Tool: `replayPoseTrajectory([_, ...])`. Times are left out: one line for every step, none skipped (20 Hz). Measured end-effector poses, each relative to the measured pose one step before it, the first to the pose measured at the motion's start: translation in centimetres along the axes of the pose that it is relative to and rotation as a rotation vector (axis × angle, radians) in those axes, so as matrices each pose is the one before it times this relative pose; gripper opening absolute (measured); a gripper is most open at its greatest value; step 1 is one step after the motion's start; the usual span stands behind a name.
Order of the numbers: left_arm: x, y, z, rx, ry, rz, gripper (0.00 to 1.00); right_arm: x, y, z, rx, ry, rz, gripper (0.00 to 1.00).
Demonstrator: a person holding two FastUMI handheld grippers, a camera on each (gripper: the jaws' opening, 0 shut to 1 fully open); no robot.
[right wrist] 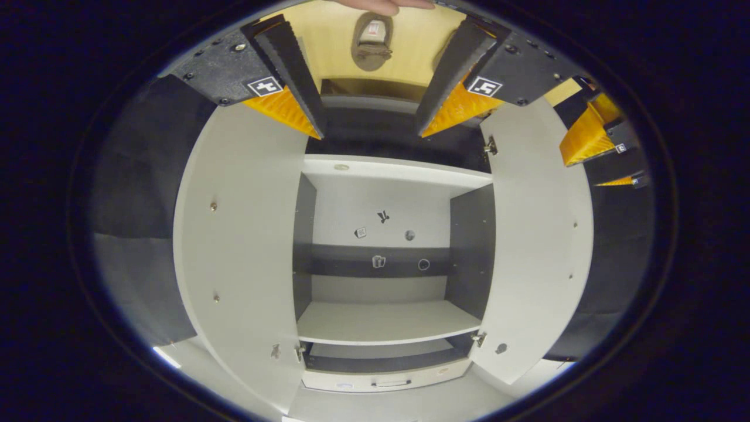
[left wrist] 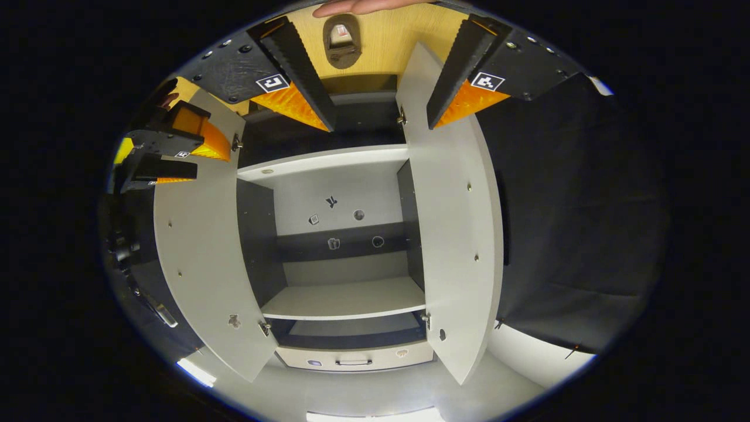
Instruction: Grab one shoe with the right hand and put it into the shoe cabinet, grab the other shoe with the left hand and put it into the shoe cabinet; then close the right door with the right hand and the left door with the left hand.
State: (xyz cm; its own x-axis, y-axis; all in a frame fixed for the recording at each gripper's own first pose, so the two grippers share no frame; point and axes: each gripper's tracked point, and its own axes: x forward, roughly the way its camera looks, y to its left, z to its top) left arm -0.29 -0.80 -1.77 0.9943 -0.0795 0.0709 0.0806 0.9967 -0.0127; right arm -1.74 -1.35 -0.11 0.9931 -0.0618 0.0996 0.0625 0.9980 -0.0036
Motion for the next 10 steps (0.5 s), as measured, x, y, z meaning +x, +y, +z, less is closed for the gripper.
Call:
replayPoseTrajectory([0.089,-0.017,0.535,0.0056,-0.01514,-0.00209,0.96,0.354,-0.096,-0.622,-0.00387,0.00866,0.00863,0.99])
replayPoseTrajectory([0.071,0.011,0.386,0.00773,-0.00925,0.00111,0.96,0.351,-0.134,-0.676,-0.00889,0.01961,0.00149,0.99])
replayPoseTrajectory([0.127,0.295,0.146,0.01385,-0.00006,0.01537,0.96,0.229,-0.044,-0.84,-0.00405,0.02124,0.00656,0.99])
replayPoseTrajectory([-0.014,0.104,0.122,0.00543,-0.00031,0.007,0.96,0.126,0.237,-0.657,-0.00095,0.01556,0.01912,0.99])
replayPoseTrajectory([-0.045,-0.161,0.149,-0.00217,-0.0004,0.00295,0.96,0.513,0.442,-0.738,-0.00531,0.01328,0.01995,0.99])
replayPoseTrajectory([0.005,-0.055,-0.045,-0.00066,0.0027,0.00159,0.96,0.384,0.313,-0.754,-0.01002,0.01404,0.01565,0.99])
replayPoseTrajectory([0.088,0.014,-0.226,0.00472,0.00799,-0.00079,0.96,0.4,0.319,-1.03,-0.00818,0.01943,0.01282,0.99])
replayPoseTrajectory([-0.021,0.188,-0.269,0.01063,0.0104,0.00614,0.96,0.4,0.225,-1.336,-0.00694,0.02588,0.01045,0.99])
replayPoseTrajectory([0.004,-0.028,-0.327,0.00832,0.01109,-0.00194,0.96,0.548,0.371,-1.72,-0.00303,0.04152,0.017,0.99])
replayPoseTrajectory([-0.046,-0.023,-0.228,0.00369,0.00966,-0.00267,0.96,0.291,0.449,-1.84,0.00152,0.04058,0.02736,0.99])
